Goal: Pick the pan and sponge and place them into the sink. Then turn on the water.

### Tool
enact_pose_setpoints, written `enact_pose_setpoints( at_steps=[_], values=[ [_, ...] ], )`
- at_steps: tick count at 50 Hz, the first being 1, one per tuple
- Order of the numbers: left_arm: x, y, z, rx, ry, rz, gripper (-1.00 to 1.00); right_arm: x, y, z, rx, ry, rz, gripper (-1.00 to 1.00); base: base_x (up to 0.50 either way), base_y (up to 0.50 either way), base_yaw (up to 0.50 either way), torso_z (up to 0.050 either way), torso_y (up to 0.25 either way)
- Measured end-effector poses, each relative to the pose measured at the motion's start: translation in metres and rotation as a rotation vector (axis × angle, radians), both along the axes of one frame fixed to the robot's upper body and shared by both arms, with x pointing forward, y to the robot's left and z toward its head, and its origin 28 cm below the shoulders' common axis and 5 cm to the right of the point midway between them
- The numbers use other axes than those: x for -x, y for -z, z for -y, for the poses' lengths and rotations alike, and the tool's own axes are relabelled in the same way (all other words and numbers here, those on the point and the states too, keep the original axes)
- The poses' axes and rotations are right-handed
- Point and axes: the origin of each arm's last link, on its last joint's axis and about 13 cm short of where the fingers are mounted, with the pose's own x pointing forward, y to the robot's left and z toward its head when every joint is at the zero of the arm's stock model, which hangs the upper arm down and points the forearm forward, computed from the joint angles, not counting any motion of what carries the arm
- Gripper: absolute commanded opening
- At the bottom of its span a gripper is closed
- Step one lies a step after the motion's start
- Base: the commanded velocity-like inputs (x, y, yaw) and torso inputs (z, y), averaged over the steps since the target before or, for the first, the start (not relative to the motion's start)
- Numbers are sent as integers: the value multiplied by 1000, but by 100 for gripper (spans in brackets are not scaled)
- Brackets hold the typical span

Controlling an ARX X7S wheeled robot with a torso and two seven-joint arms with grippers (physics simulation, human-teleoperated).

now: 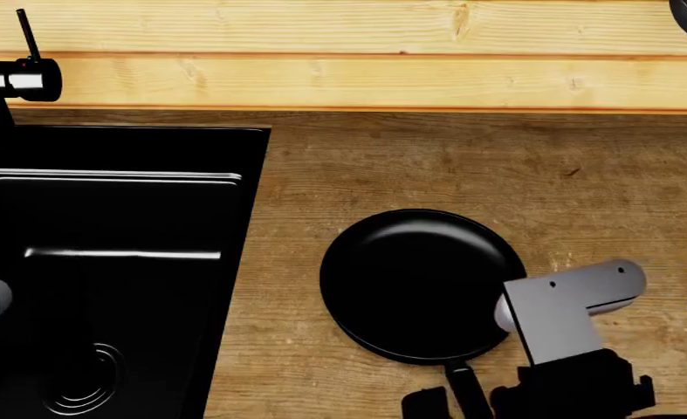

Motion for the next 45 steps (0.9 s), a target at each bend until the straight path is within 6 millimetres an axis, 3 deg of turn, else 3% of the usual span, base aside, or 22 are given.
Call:
enact_pose_setpoints(
  at_steps=[27,28,45],
  values=[
    [0,6,0,5,-2,-11,100,-11,14,0,7,-12,-63,100,0,0,0,0,0],
    [0,6,0,5,-2,-12,100,-11,14,0,7,-12,-63,-100,0,0,0,0,0],
    [-1,6,1,7,-1,-13,100,-14,10,2,57,-10,5,-100,0,0,0,0,0]
  ],
)
